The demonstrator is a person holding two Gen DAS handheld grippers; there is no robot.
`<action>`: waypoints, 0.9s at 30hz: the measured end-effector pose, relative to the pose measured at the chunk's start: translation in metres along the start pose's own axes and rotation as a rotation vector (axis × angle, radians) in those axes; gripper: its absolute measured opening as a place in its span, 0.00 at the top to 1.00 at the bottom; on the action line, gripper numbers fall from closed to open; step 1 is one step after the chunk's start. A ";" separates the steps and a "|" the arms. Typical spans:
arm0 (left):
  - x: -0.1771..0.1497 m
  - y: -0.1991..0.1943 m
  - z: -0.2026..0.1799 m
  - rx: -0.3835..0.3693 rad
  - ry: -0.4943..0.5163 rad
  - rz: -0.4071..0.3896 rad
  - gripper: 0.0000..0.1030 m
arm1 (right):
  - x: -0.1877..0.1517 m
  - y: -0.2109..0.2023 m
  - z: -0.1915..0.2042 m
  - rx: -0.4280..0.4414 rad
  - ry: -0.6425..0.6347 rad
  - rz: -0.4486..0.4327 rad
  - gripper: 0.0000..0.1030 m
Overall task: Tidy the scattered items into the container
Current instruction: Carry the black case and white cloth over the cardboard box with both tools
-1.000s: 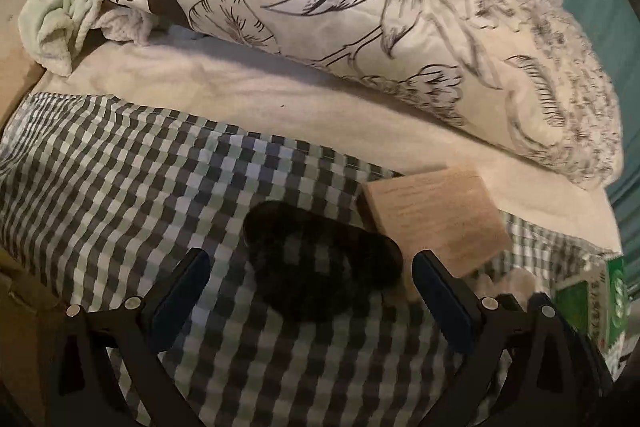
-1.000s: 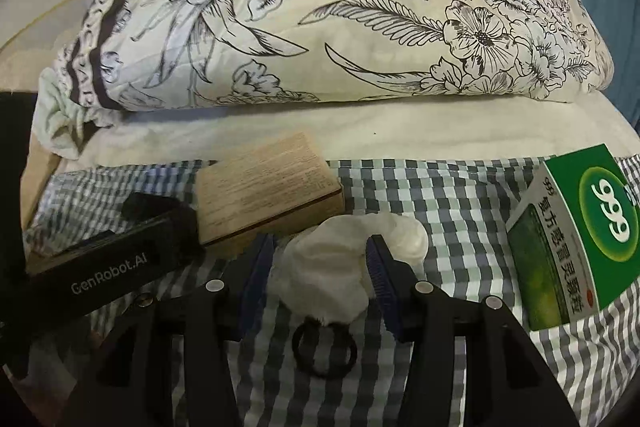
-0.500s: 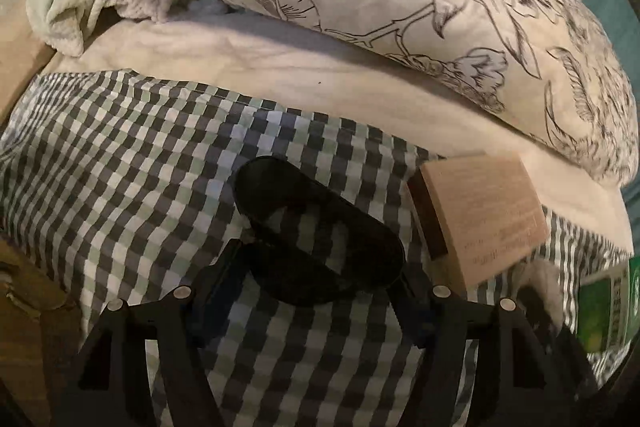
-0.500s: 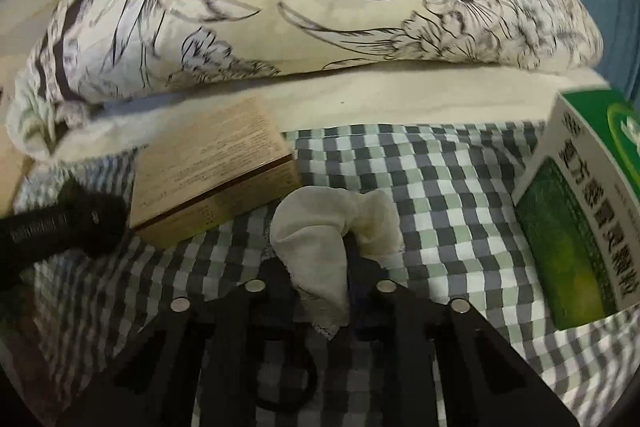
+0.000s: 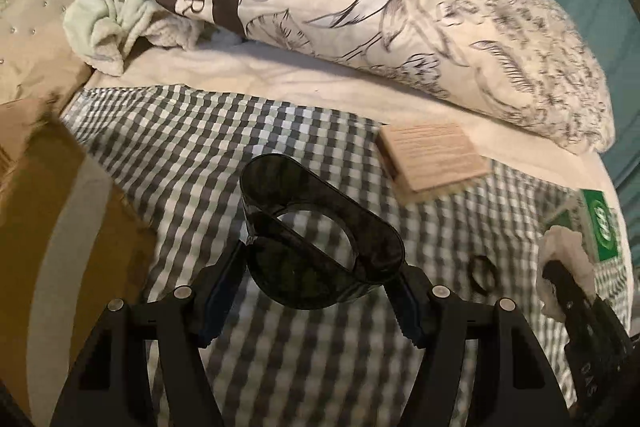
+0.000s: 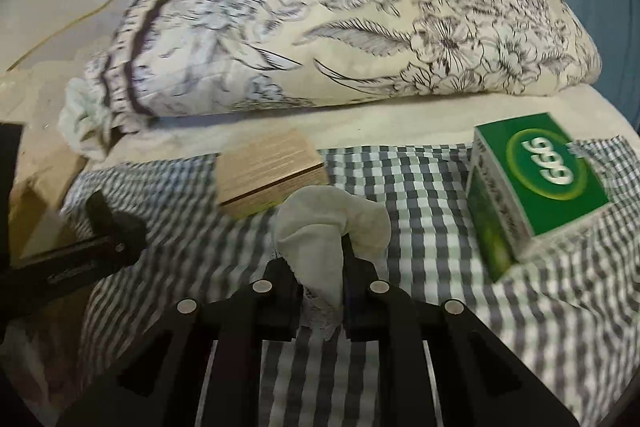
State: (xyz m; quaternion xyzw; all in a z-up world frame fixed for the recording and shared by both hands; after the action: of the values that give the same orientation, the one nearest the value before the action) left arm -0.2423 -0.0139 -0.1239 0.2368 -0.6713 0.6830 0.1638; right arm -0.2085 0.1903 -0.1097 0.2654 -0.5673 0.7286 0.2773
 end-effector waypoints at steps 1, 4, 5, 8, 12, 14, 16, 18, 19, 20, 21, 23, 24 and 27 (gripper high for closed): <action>-0.003 -0.007 0.000 0.000 0.010 -0.008 0.33 | -0.002 -0.007 0.002 0.000 -0.010 0.005 0.86; -0.014 -0.032 -0.006 0.009 0.043 -0.032 0.33 | -0.007 -0.025 0.009 0.016 -0.022 0.010 0.86; -0.018 -0.038 -0.006 0.010 0.051 -0.037 0.33 | -0.008 -0.032 0.010 0.021 -0.025 0.011 0.86; -0.029 -0.057 -0.007 0.013 0.069 -0.053 0.33 | -0.012 -0.055 0.017 0.039 -0.035 0.003 0.86; -0.046 -0.081 -0.010 0.026 0.100 -0.062 0.33 | -0.016 -0.082 0.030 0.047 -0.060 -0.014 0.86; -0.055 -0.092 -0.007 0.024 0.108 -0.074 0.33 | -0.016 -0.095 0.038 0.055 -0.074 -0.025 0.86; -0.060 -0.101 -0.005 0.021 0.109 -0.082 0.33 | -0.018 -0.106 0.044 0.057 -0.088 -0.036 0.86; -0.065 -0.111 -0.002 0.023 0.112 -0.092 0.33 | -0.019 -0.117 0.051 0.059 -0.104 -0.043 0.86; -0.067 -0.116 -0.001 0.024 0.114 -0.100 0.33 | -0.020 -0.122 0.053 0.062 -0.109 -0.047 0.86; -0.069 -0.122 0.000 0.024 0.115 -0.108 0.33 | -0.020 -0.127 0.056 0.063 -0.115 -0.050 0.86; -0.071 -0.126 0.001 0.024 0.120 -0.115 0.33 | -0.021 -0.132 0.059 0.062 -0.124 -0.055 0.86; -0.075 -0.137 0.003 0.021 0.127 -0.133 0.33 | -0.023 -0.142 0.065 0.064 -0.137 -0.066 0.86; -0.077 -0.143 0.004 0.021 0.128 -0.144 0.33 | -0.023 -0.147 0.069 0.067 -0.145 -0.071 0.86; -0.078 -0.156 0.011 0.018 0.123 -0.166 0.33 | -0.025 -0.160 0.080 0.074 -0.167 -0.084 0.86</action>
State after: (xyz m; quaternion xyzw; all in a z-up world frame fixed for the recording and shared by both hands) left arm -0.0917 -0.0104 -0.0357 0.2505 -0.6318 0.6863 0.2588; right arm -0.0721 0.1426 -0.0017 0.3589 -0.5493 0.7121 0.2496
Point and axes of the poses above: each gripper's, at about its wrist camera, not at the fingertips, and y roughly the way its jaws point, z to its left, x to its top, the point moved 1 cm from there along y, roughly the way its jaws point, and after that the axes turned 5 degrees about x, right-handed, at the moved point
